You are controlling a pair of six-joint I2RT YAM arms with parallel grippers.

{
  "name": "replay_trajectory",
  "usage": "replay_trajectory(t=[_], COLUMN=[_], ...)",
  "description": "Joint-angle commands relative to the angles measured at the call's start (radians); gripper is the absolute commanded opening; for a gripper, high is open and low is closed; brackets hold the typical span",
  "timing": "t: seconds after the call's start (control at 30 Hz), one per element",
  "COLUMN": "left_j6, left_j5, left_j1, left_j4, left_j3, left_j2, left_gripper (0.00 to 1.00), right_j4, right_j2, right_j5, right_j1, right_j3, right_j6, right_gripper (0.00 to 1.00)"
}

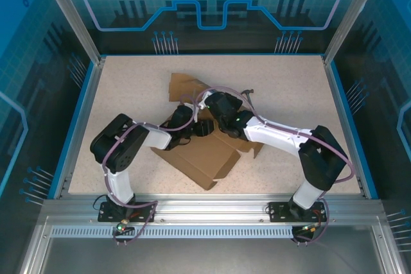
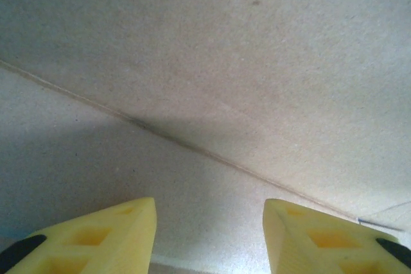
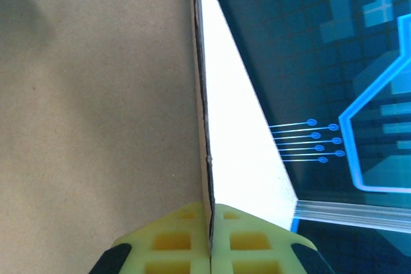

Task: Fold the paper box

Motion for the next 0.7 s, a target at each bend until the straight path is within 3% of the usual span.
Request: replay_trajectory(t=[0.0, 0.33, 0.47, 0.67], left_j6=[0.041, 0.109, 0.118, 0.110], left_j5=[-0.058, -0.203, -0.135, -0.062], left_j1=[0.022, 0.089, 0.168, 0.255], left_j4=[-0.104, -0.230, -0.286, -0.327], left_j3=[-0.035, -0.129, -0.113, -0.059], left_j2=[-0.086, -0.407, -0.446, -0.367], left_gripper=[0.53, 0.57, 0.63, 0.64], right_j4=[-0.150, -0.295, -0.325, -0.342], right_j2=[-0.047, -0.091, -0.093, -0.081], right_j5=[-0.104, -0.250, -0.294, -0.302], right_j1=[-0.032, -0.102, -0.123, -0.133], right_j3=[0.044, 0.109, 0.128, 0.142], right_j6=[0.085, 0.167, 0.186, 0.188], right_gripper=[0.00, 0.00, 0.00, 0.00])
